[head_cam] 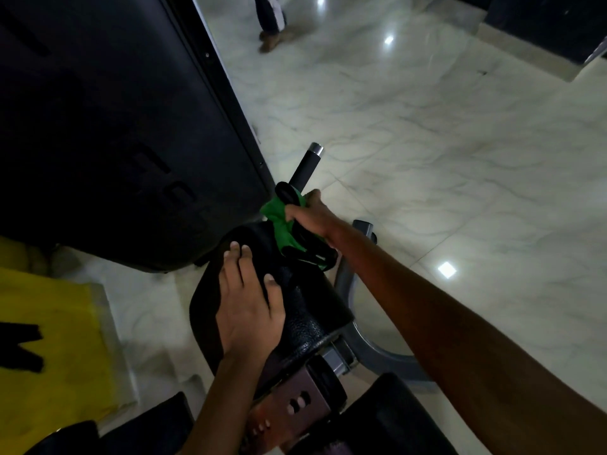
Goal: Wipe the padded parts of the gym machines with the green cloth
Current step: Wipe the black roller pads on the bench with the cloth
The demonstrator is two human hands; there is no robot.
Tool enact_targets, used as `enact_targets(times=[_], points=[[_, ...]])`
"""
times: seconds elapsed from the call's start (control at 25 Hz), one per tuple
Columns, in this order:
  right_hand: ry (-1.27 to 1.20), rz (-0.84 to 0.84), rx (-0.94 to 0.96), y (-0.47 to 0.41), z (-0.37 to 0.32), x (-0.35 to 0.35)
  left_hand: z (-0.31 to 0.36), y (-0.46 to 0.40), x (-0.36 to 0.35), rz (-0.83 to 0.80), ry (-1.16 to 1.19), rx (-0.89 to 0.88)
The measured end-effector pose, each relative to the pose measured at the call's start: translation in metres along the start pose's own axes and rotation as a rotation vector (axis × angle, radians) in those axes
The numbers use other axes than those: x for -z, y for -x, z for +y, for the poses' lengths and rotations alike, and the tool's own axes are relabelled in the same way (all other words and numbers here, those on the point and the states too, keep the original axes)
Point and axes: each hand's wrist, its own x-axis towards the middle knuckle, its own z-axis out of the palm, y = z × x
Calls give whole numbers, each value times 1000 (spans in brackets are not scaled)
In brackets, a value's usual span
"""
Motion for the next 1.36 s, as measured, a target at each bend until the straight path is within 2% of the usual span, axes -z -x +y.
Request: enact_targets(times=[0.12,0.24,0.36,0.6,0.8,0.88,1.0,1.08,1.24,1.36], points=[[266,-18,164,-9,-21,-5,-1,-1,-1,-9,1,17],[604,-184,323,-11,-59,-24,-1,-1,0,-25,-1,22],[797,-317,353,-12,-86,-40,-1,-1,2,-23,-14,12],[935,-261,276,-24,-64,-18,-4,0,2,-53,22,30],[873,-287,388,-14,-84,-46,-5,-1,3,-140,47,64],[918,-290,396,-11,-90,-55,-10,-1,4,-160,83,49],[1019,-175,280,-10,-81,-45,-31,2,5,-139,130,-112],[918,-46,266,1,-69,-39,-56,1,4,-106,162,-261],[567,271,281,54,-33,-46,-94,-16,7,-124,123,-511],[632,406,312,106,-9,-56,-106,-29,10,-173,123,-636]])
